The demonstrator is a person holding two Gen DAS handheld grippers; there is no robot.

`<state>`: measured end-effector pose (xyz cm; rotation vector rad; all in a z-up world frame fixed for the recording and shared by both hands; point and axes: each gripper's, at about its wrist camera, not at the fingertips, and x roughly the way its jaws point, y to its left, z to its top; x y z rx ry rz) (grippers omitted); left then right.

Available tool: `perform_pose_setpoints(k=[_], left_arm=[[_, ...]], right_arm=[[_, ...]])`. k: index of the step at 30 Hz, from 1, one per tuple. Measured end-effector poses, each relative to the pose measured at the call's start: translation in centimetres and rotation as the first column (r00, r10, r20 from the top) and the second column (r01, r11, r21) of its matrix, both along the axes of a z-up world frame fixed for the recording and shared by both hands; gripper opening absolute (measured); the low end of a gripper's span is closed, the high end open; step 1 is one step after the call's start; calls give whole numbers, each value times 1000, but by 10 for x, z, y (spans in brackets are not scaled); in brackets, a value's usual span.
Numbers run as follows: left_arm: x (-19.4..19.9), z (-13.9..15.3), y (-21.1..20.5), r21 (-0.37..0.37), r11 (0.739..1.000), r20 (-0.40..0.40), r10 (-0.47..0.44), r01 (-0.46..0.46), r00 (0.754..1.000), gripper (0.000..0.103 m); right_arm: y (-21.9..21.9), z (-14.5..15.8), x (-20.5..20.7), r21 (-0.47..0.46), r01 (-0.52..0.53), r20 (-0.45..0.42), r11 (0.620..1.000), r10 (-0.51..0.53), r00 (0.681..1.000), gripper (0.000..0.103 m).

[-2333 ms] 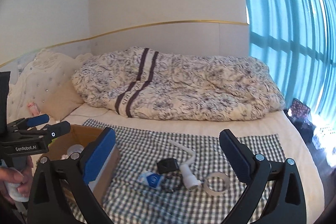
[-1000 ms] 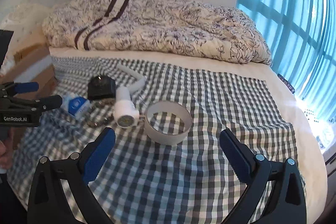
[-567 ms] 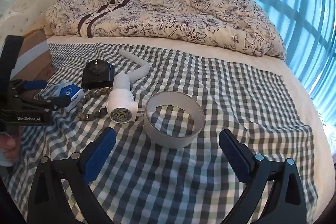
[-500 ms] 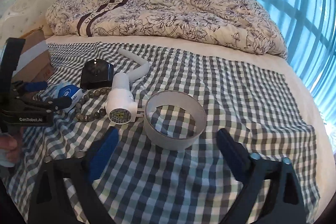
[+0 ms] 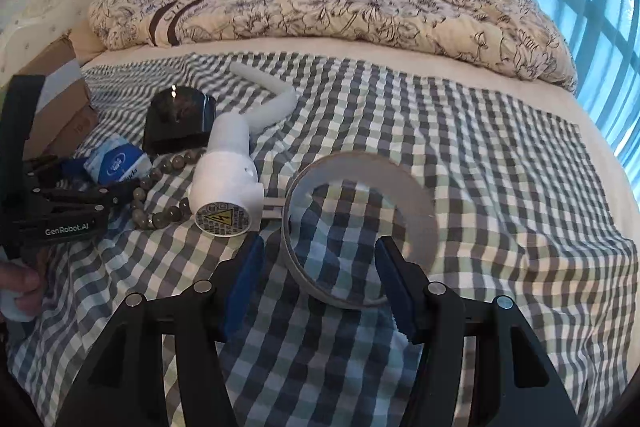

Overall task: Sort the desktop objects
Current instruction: 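Grasp the blue-white tissue pack with the left tool while the right grasps the white tape roll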

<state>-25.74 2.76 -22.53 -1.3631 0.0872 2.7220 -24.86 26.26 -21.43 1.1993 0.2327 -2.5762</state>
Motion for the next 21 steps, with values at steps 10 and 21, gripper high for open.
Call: perform_pose_setpoints(k=[10, 21], left_arm=[[1, 2, -2, 25, 1000, -18, -4, 4, 1000, 75], [25, 29, 10, 15, 999, -73, -34, 35, 997, 75]], right_arm=[[0, -6, -1, 0, 33, 43, 999, -33, 999, 14], [14, 16, 17, -90, 76, 39, 993, -73, 997, 5]])
